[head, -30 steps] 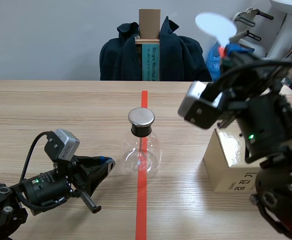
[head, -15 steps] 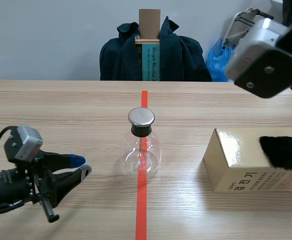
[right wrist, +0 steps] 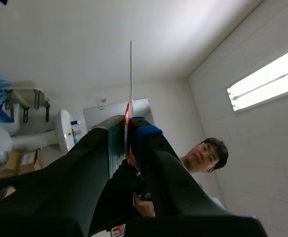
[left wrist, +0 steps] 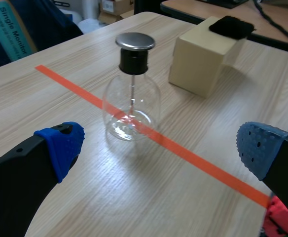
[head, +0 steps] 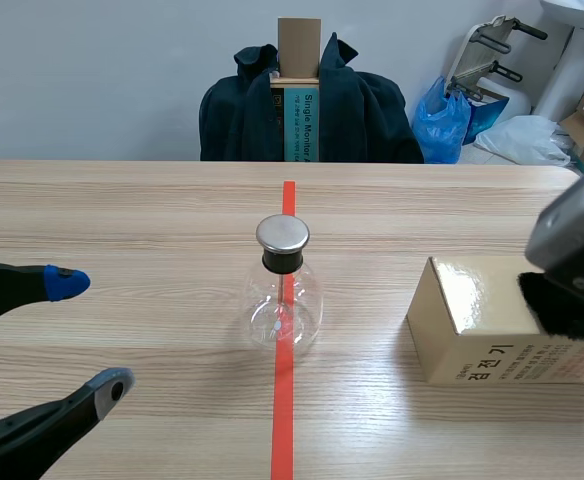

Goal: Do the electroscope experiment.
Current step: 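Rub the plate on the fur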

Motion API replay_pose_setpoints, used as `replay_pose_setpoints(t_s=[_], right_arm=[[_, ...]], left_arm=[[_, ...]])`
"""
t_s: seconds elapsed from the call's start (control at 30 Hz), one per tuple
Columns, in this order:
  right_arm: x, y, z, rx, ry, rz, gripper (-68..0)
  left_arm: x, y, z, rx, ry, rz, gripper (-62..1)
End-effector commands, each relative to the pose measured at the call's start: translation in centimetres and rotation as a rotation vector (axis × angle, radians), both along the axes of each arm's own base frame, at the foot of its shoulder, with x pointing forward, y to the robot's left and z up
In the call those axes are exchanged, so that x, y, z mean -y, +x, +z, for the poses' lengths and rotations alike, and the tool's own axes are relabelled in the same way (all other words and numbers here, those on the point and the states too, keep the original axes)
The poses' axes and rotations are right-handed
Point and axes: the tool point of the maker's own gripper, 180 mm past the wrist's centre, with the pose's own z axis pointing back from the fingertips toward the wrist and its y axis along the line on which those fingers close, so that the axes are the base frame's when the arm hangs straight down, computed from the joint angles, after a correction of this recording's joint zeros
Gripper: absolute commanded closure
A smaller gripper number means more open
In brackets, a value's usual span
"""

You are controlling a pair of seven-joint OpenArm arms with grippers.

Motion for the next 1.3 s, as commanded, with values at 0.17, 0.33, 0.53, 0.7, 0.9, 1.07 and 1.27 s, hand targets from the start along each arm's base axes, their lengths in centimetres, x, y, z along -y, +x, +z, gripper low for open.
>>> replay_pose_setpoints(t_s=[0.17, 0.33, 0.53, 0.7, 0.9, 1.07, 1.27], right_arm=[[1.3, -2.2, -5.3, -0.149, -0.044, -0.011, -0.7], [2.7, -3.7, -9.6, -0.276, -0.085, -0.030, -0.7], [4.6, -4.9, -13.4, -0.383, -0.110, -0.060, -0.7], [5.7, -5.6, -15.0, -0.432, -0.113, -0.078, -0.7], [7.0, -4.9, -16.0, -0.438, -0.117, -0.111, -0.7], [7.4, -4.4, -17.2, -0.450, -0.141, -0.089, -0.7], [7.4, -4.1, -19.4, -0.482, -0.170, -0.044, -0.7]], left_arm=[[-0.3, -2.0, 2.7, 0.016, -0.054, 0.015, -62.3], [0.1, -2.7, 3.6, 0.025, -0.047, 0.002, -62.3], [0.1, -2.6, 3.8, 0.035, -0.039, 0.008, -62.3], [0.1, -2.6, 3.8, 0.036, -0.039, 0.008, -62.3], [-0.1, -2.4, 3.8, 0.045, -0.040, 0.033, -62.3], [0.0, -2.4, 3.7, 0.049, -0.043, 0.047, -62.3], [0.0, -2.4, 3.6, 0.054, -0.028, 0.044, -62.3]])
